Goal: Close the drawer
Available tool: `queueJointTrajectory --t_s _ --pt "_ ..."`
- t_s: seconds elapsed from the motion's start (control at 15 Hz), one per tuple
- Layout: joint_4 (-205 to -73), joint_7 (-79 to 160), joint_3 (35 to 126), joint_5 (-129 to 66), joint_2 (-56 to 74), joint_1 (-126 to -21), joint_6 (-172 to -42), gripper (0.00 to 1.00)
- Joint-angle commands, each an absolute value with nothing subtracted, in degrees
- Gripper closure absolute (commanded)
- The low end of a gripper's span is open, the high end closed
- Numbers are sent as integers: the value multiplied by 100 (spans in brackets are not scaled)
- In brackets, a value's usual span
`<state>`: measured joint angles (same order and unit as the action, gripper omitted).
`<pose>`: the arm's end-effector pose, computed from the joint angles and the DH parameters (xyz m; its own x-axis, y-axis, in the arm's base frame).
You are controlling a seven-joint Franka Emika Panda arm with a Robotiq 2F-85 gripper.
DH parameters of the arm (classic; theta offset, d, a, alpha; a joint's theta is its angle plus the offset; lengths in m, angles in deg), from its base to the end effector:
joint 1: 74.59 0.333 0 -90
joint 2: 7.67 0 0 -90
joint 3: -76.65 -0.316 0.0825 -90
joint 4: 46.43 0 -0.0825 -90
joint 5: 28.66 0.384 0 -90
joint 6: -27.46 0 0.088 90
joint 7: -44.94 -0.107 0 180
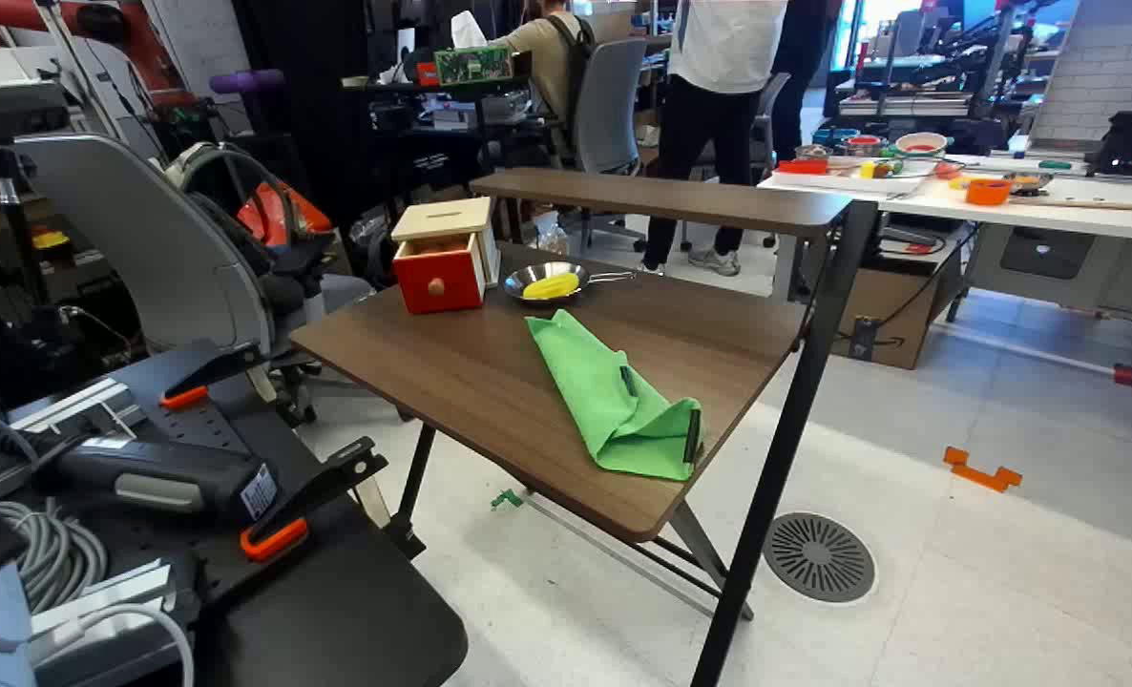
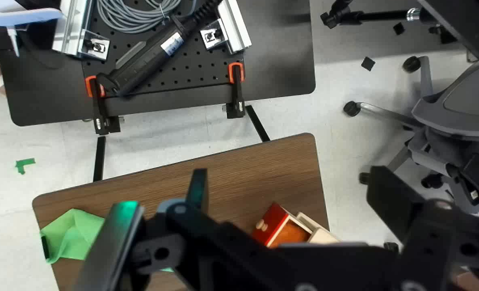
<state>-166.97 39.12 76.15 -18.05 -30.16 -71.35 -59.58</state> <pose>0.4111 0.0479 0.5644 0.9779 -0.0278 -0.2073 -0.0617 -0.9854 -0.1588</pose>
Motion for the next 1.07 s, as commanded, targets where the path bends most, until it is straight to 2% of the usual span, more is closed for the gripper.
queueJointTrajectory --t_s 0.0,0.53,1.0 --pt "-16681 3936 7547 -1784 -3012 -7219 -5944 0" --pt "-16695 4233 7089 -3462 -2167 -7109 -7538 0" --pt "-17323 5610 7221 -3507 -1308 -7027 -10002 0"
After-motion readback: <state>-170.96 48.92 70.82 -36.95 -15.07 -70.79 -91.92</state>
